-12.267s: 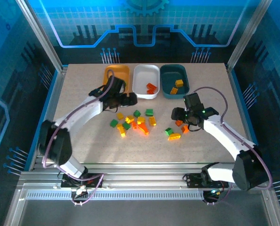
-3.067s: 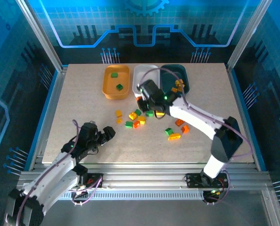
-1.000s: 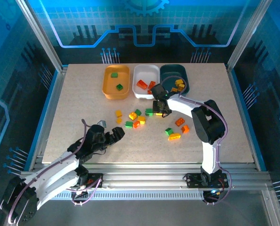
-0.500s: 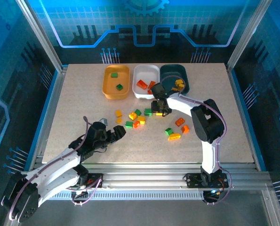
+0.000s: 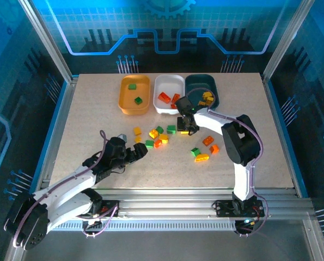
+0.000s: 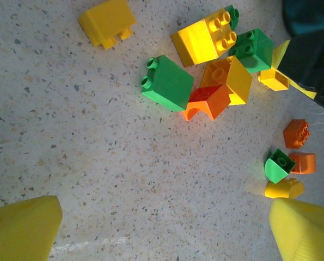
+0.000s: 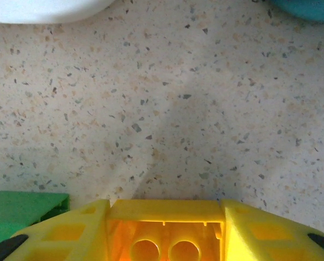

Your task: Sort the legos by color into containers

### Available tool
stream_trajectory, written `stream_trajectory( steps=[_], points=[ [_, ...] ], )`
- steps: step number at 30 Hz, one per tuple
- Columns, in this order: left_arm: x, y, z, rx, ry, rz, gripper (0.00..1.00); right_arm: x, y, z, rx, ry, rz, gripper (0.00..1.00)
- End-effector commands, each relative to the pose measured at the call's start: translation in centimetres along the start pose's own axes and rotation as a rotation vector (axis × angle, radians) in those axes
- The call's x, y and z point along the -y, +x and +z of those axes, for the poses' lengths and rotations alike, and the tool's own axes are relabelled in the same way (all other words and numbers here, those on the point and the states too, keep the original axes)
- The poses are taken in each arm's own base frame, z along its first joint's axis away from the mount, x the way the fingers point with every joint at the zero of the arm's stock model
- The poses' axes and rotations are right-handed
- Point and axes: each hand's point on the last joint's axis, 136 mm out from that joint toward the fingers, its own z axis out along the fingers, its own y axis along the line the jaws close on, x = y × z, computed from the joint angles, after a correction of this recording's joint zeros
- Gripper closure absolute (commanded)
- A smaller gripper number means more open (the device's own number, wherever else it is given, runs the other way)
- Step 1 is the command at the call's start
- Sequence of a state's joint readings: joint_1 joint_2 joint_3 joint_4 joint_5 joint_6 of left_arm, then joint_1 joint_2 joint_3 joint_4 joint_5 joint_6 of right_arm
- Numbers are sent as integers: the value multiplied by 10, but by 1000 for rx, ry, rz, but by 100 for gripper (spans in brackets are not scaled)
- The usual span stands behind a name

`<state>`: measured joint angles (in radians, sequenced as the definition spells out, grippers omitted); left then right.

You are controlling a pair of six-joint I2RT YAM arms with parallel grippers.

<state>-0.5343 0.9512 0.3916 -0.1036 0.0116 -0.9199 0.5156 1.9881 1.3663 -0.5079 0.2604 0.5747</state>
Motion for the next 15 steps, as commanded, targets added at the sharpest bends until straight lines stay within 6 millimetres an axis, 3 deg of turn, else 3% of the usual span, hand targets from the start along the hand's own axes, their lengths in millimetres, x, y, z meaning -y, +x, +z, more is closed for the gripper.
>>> stream_trajectory(
  steps=[1, 4, 7, 9, 13, 15],
  points=[
    [11, -6, -1, 7, 6, 39, 1, 14, -19, -35, 74, 12, 12, 55],
    [10, -5, 2, -3, -2, 41, 1, 26, -44, -61, 147, 2, 43, 55],
    [10, -4, 6, -13, -2, 42, 1, 46, -69, -71, 180, 5, 87, 55],
    [12, -2, 8, -27, 1, 48, 1, 64, -89, -66, 192, 23, 123, 54],
    [16, 2, 17, -75, -5, 76, 1, 91, -117, -38, 120, 26, 202, 53],
    [19, 2, 22, -96, -12, 97, 1, 95, -130, -30, 106, 14, 215, 44]
  ],
)
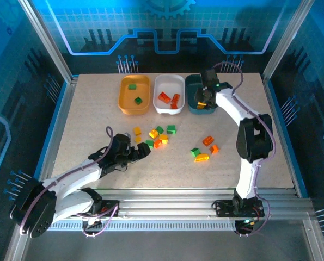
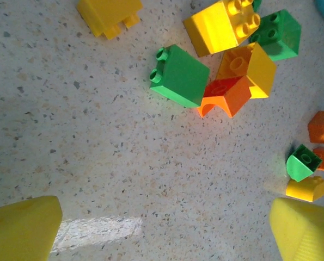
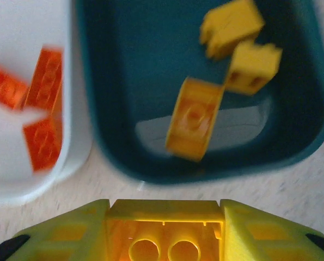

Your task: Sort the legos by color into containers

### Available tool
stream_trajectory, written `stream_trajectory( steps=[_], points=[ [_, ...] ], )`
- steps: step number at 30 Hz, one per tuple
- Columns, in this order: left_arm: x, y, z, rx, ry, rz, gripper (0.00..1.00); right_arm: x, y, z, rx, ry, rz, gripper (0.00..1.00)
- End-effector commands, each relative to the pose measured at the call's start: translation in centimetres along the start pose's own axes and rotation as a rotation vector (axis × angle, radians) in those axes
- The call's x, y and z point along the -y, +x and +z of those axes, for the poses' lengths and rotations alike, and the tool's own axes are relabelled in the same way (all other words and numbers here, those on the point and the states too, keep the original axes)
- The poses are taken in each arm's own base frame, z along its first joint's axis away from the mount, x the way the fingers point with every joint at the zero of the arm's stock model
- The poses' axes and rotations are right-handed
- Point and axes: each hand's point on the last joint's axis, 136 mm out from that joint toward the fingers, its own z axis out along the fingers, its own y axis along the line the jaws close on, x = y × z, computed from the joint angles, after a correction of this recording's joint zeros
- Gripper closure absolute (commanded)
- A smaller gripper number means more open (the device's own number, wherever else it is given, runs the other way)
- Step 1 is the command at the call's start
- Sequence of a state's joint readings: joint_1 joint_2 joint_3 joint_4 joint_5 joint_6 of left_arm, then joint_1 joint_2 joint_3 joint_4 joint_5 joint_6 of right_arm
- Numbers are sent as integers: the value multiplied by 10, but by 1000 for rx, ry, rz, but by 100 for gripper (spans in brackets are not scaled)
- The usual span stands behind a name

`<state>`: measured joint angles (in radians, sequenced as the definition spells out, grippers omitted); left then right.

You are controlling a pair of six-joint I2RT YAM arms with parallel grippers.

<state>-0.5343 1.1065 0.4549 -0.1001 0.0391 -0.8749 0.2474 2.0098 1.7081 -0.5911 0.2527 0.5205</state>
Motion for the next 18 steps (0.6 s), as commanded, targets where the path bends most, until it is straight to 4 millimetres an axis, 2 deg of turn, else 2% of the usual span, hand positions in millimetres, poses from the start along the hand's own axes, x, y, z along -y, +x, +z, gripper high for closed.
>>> stream_trajectory(
  steps=[1, 3, 5, 7, 10, 12, 15, 18],
  points=[
    [21, -5, 4, -20, 35, 72, 1, 9, 9, 24, -114, 12, -2, 39],
    [23, -10, 8, -18, 9, 100, 2, 7, -2, 18, -106, 13, 3, 33],
    [28, -17, 11, -15, -12, 128, 4, 3, -6, 2, -72, 15, 0, 30],
    [31, -23, 15, -11, -32, 145, 5, -1, 2, -18, -27, 29, -11, 27],
    [29, -34, 15, 26, -65, 156, 4, -26, 36, -47, 16, 4, -52, 23],
    [19, -46, 11, 65, -100, 132, 2, -51, 71, -55, 12, -39, -95, 21],
    [-1, -61, 5, 86, -99, 25, 1, -87, 118, -47, -63, -93, -147, 21],
    [-18, -69, -2, 101, -82, -58, 1, -107, 147, -27, -133, -94, -188, 23]
  ],
)
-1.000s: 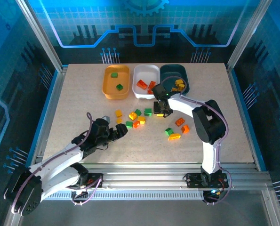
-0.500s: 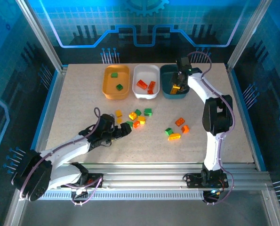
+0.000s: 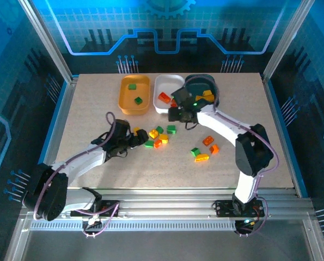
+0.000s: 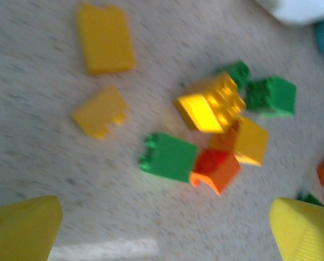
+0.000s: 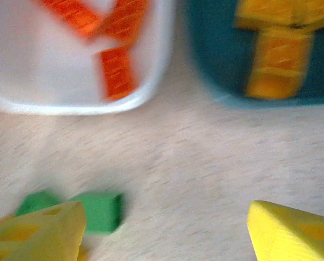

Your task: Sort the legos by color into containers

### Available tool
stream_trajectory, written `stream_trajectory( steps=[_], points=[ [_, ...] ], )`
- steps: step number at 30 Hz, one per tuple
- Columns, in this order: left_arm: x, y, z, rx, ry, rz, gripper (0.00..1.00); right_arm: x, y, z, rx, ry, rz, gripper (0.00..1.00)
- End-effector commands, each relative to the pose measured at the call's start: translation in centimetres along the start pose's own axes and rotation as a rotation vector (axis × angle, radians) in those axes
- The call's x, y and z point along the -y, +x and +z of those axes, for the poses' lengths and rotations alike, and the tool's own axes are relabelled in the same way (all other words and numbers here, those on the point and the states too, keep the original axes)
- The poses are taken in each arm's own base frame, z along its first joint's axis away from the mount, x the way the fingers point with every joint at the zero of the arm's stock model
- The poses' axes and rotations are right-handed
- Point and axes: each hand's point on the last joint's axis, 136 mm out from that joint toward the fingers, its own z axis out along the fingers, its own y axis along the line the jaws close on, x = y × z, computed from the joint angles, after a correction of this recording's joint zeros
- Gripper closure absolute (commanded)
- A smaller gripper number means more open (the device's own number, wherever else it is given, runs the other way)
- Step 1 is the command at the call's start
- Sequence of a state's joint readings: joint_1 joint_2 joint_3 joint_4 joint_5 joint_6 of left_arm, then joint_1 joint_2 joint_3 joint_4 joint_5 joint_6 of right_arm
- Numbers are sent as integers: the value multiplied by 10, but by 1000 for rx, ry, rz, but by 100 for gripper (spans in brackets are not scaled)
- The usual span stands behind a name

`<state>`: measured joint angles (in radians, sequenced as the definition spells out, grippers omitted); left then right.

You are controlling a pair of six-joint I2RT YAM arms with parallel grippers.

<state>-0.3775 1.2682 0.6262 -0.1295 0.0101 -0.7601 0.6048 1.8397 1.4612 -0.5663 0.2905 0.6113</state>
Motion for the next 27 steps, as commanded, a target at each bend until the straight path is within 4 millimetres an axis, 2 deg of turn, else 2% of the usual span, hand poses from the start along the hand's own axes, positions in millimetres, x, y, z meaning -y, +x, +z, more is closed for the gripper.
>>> stream_trajectory(
  steps=[1, 6, 10, 12, 14, 17, 22, 25, 27],
  points=[
    [-19, -1, -9, 4, 2, -62, 1, -5, 25, 39, -84, 31, 27, 24],
    [-32, 10, -16, 12, 11, -63, 1, -26, 44, 72, -177, 16, -33, 27],
    [-43, 18, -20, 21, 6, -71, 1, -15, 52, 84, -197, 70, -27, 32],
    [-46, 19, -22, 30, 9, -76, 1, -13, 51, 84, -190, 76, -23, 42],
    [-46, 19, -23, 34, 14, -74, 1, -12, 48, 80, -175, 73, -23, 52],
    [-44, 18, -25, 34, 21, -60, 1, -13, 42, 69, -135, 67, -28, 59],
    [-45, 14, -22, 45, 29, -65, 1, -23, 26, 37, -69, 32, -40, 62],
    [-58, 10, -16, 64, 7, -124, 1, -42, 9, 15, -11, -22, -49, 61],
    [-75, 8, -12, 75, -10, -223, 1, -64, -3, 10, 16, -75, -62, 60]
  ],
)
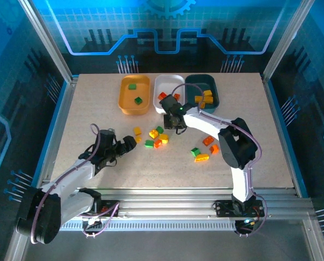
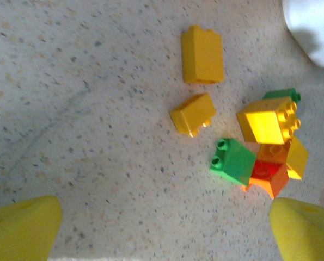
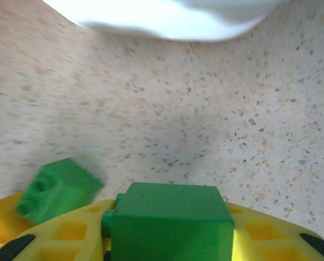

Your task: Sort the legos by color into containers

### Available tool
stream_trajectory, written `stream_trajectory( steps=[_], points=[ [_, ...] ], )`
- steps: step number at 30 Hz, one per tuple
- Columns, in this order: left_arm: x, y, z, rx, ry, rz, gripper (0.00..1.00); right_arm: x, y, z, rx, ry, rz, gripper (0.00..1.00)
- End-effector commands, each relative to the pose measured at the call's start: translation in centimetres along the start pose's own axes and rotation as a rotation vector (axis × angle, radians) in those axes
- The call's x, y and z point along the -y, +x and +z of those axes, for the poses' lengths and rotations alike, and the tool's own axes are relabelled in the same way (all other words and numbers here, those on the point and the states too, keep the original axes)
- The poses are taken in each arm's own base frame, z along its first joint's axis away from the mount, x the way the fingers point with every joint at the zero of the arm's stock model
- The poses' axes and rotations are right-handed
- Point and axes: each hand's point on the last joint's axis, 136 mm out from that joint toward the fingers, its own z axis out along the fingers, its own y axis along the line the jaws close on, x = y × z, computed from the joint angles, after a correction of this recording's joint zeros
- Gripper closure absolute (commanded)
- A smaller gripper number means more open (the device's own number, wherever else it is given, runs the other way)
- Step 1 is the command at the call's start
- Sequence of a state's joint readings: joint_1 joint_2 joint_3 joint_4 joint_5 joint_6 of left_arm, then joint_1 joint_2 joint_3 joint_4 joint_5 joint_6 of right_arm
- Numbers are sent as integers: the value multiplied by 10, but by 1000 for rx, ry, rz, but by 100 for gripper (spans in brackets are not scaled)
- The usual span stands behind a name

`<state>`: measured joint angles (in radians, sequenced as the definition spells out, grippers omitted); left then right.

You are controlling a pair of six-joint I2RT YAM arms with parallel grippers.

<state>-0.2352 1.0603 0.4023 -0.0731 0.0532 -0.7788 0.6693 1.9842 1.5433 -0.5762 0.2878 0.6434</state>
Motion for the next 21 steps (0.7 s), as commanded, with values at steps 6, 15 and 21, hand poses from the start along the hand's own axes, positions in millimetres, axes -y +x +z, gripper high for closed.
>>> stream_trajectory(
  steps=[6, 15, 21],
  points=[
    [-33, 7, 15, -81, 15, -224, 1, -88, -60, -15, 125, -148, -78, 61],
    [-42, 26, 21, -168, 16, -272, 1, -131, -91, 5, 170, -244, -146, 61],
    [-41, 29, 17, -178, 17, -256, 1, -143, -104, 18, 202, -275, -175, 61]
  ],
)
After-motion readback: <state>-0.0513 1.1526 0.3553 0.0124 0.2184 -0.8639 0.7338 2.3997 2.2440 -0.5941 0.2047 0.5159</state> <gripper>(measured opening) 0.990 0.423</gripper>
